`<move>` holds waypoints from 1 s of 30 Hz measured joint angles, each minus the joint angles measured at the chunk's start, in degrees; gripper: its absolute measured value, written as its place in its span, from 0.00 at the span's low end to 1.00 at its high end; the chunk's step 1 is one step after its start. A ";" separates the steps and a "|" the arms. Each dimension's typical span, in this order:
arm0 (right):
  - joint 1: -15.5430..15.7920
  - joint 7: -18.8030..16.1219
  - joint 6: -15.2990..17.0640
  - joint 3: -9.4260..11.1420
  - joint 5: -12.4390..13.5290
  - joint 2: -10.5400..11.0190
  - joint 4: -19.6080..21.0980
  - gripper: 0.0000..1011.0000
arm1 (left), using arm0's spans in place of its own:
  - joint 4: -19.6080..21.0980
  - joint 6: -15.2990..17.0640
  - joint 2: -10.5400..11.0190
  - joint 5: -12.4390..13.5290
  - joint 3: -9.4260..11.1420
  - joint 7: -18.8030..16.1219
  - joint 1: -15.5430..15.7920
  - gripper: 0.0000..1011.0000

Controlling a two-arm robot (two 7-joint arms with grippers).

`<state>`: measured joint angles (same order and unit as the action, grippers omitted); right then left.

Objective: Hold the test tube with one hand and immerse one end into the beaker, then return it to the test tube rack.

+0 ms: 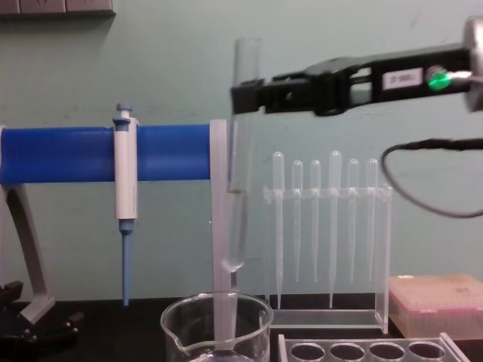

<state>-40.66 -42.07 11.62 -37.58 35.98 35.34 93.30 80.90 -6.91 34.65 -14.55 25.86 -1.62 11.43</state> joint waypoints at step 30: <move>3.38 1.75 -3.77 -4.62 -5.87 -5.69 -8.90 0.23 | 0.00 0.00 0.00 0.00 0.00 0.00 0.00 0.99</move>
<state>-37.27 -40.32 7.86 -42.20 30.11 29.65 84.41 80.90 -6.91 34.65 -14.55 25.86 -1.62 11.43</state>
